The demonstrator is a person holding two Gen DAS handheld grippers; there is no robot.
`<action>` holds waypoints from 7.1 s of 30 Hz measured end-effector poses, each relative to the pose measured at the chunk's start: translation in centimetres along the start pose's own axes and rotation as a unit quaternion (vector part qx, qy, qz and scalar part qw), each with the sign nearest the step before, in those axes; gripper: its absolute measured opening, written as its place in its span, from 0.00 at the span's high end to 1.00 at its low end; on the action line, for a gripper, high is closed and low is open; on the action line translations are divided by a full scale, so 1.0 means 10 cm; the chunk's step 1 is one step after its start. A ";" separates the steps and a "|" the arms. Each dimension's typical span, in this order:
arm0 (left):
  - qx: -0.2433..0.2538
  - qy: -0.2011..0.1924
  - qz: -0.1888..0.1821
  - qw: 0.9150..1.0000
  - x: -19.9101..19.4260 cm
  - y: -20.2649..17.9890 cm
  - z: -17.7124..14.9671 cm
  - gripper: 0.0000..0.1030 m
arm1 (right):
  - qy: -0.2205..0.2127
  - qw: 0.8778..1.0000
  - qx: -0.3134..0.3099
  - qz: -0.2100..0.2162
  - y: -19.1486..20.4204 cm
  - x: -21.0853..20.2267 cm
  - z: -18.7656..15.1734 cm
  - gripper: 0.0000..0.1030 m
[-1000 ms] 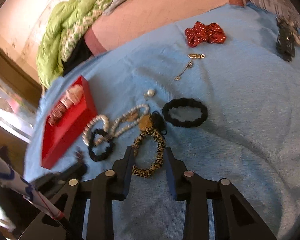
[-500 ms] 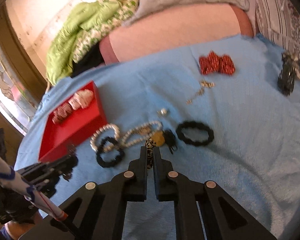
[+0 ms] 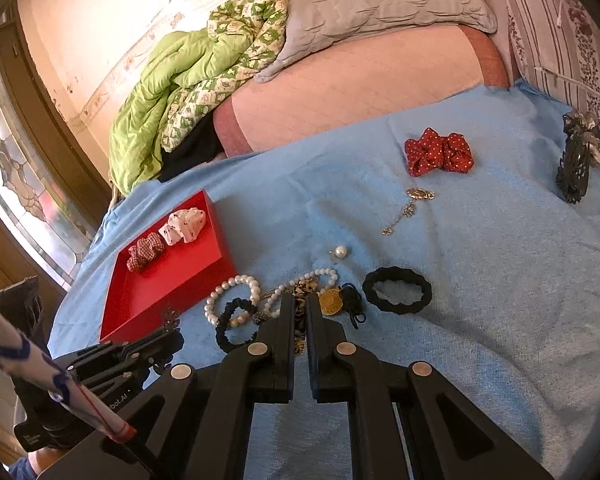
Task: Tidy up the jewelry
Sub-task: 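Grasp the beaded strand with left gripper while right grasps leopard hair tie, then carry both held items over the red tray beside the scrunchies, then open both grippers to release the strand and hair tie in the tray, then move both grippers back toward the pearl bracelets and black hair ties, then grasp a black hair tie with the right gripper while left grasps another black hair tie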
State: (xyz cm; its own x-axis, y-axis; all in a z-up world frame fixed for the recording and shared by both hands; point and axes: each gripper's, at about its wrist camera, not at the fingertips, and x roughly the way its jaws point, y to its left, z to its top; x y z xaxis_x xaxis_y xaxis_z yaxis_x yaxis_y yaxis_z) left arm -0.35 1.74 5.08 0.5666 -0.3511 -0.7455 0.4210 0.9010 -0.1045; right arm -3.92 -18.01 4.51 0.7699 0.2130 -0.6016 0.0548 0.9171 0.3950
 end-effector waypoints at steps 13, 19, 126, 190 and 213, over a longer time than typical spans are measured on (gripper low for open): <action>-0.002 -0.002 0.003 1.000 -0.01 0.01 0.01 0.92 | 0.000 1.000 -0.010 0.004 0.06 0.00 -0.02 0.94; -0.003 -0.004 0.006 1.000 -0.02 0.04 0.01 0.92 | 0.000 1.000 -0.015 0.006 0.10 0.01 -0.03 0.94; -0.173 0.036 0.074 0.982 0.48 2.08 0.59 0.76 | 0.154 0.985 -0.071 0.002 1.82 2.39 0.68 0.84; -0.105 0.006 0.042 0.994 -0.19 0.64 -0.04 0.35 | 0.051 0.992 0.112 -0.017 -0.59 0.17 0.14 0.73; -0.059 0.037 0.023 0.997 0.20 0.36 0.01 0.35 | 0.094 0.988 0.102 -0.073 -0.87 0.63 0.23 0.91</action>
State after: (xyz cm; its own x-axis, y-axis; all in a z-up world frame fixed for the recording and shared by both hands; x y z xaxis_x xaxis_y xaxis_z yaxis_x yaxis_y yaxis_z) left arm 2.37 4.23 3.34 0.5273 -0.2934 -0.7974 0.3078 0.9407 -0.1426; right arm 1.91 -25.45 -1.17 0.6135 0.1592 -0.7735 0.2995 0.8594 0.4144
